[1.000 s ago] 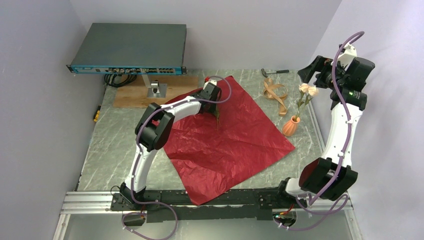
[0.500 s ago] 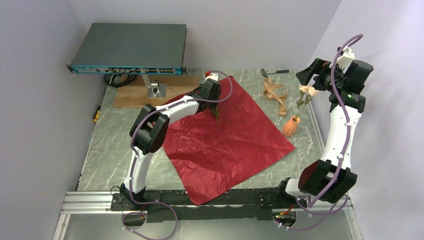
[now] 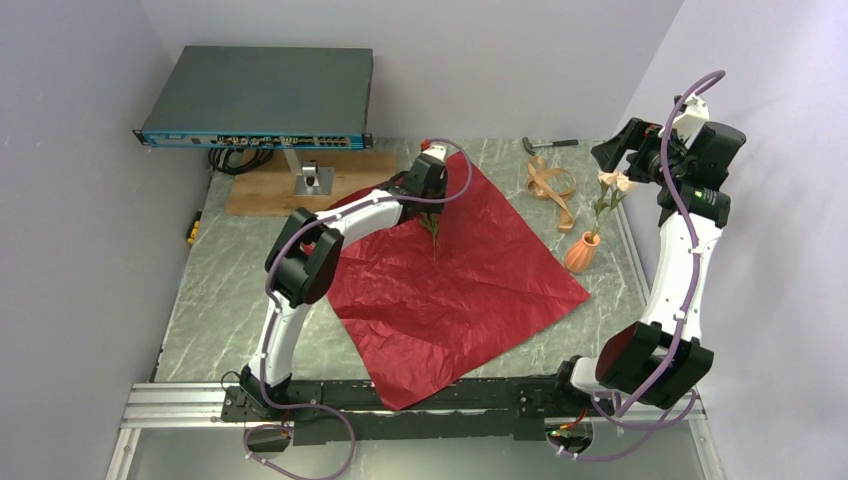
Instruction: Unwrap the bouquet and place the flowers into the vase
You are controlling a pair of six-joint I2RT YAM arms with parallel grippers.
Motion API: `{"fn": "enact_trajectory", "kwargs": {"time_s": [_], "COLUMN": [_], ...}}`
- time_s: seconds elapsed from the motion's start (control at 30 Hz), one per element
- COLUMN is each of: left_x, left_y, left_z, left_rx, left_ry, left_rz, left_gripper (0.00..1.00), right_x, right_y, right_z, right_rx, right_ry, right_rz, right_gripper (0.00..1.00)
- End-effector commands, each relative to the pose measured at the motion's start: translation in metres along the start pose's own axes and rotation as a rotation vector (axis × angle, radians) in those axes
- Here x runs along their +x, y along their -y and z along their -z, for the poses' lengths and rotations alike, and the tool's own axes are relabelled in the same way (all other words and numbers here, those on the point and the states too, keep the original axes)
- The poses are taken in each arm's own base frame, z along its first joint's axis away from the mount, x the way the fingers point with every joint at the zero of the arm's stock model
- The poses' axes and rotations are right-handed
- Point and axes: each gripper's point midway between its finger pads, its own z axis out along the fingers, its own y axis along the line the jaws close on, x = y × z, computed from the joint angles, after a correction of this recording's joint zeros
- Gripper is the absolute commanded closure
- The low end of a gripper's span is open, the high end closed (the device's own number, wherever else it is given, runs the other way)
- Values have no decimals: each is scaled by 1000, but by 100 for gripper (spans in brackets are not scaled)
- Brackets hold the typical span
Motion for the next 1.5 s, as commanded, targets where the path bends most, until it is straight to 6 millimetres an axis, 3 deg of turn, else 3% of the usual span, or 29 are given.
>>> {"fn": "enact_trajectory", "kwargs": {"time_s": [0.0,0.37,0.5,0.57,0.7,0.87,1.07,1.23,1.47], "left_x": [-6,26,27,21,-2,-30,-58,-80,-122], "left_y": [13,-1,2,2,8,21,38,57,80], "left_z": [-11,-36,-35,-32,-14,15,47,79,133], "left_rx": [42,-45,-29,-25,10,95,215,351,522], "left_ry": [15,-69,-74,-62,-6,67,136,198,354], "left_rz": [23,15,-2,-12,-14,-1,49,50,34], "left_gripper": [53,54,73,78,81,94,95,96,98], "right_x": [-11,-10,-11,-12,-12,-11,-13,-4,37], "right_y": [-6,-5,-5,-8,-12,-20,-41,-72,-141], "right_z": [4,3,3,3,4,5,8,9,14], "right_rx": [-5,-3,-9,-19,-39,-75,-140,-242,-409], "right_ry": [45,39,40,42,41,37,35,-5,-95], "right_rz": [28,30,23,22,14,-4,-9,-31,-102], "right_gripper": [7,6,6,7,7,9,10,12,16]}}
